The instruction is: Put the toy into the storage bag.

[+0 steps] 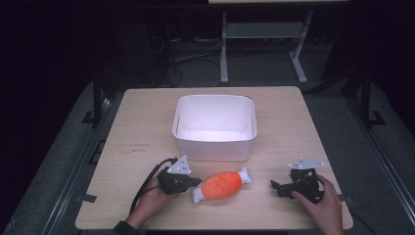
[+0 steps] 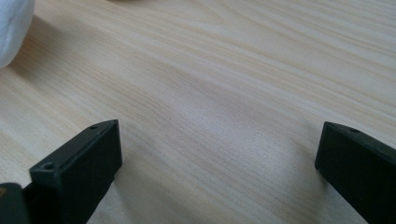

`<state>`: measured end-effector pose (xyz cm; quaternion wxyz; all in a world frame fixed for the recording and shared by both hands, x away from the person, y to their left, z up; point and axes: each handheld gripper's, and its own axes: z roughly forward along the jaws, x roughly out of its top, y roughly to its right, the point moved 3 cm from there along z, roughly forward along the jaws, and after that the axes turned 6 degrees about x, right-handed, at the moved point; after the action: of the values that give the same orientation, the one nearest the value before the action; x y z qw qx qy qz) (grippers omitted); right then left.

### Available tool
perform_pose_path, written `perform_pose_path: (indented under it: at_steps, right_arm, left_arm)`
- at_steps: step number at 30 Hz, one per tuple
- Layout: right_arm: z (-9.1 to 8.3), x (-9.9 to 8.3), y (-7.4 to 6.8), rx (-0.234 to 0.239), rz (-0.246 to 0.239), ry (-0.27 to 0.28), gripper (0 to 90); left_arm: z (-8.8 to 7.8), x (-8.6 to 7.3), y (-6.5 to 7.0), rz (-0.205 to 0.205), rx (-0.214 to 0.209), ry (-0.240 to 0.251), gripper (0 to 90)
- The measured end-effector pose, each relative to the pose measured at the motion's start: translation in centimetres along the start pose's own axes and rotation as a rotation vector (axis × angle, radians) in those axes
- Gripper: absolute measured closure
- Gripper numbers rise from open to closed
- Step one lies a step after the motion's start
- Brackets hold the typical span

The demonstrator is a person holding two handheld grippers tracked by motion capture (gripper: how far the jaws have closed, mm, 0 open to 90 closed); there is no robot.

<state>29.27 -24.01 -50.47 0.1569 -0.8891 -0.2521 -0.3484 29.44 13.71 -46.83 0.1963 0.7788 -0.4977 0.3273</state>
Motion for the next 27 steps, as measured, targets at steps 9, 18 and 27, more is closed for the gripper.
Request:
perform_pose_path:
  at_steps: [9, 18, 27]
  right_arm:
    - [0.0, 0.0, 0.0, 0.0, 0.001, 0.0, 0.0]
    - [0.0, 0.0, 0.0, 0.0, 0.0, 0.0, 0.0]
    - [0.0, 0.0, 0.0, 0.0, 0.0, 0.0, 0.0]
  left_arm:
    - [-0.6, 0.2, 0.1, -0.041, 0.016, -0.011, 80.4]
    - [-1.3, 2.1, 0.2, -0.075, 0.019, -0.007, 49.9]
    - [0.2, 3.9, 1.4, -0.052, 0.031, -0.016, 14.4]
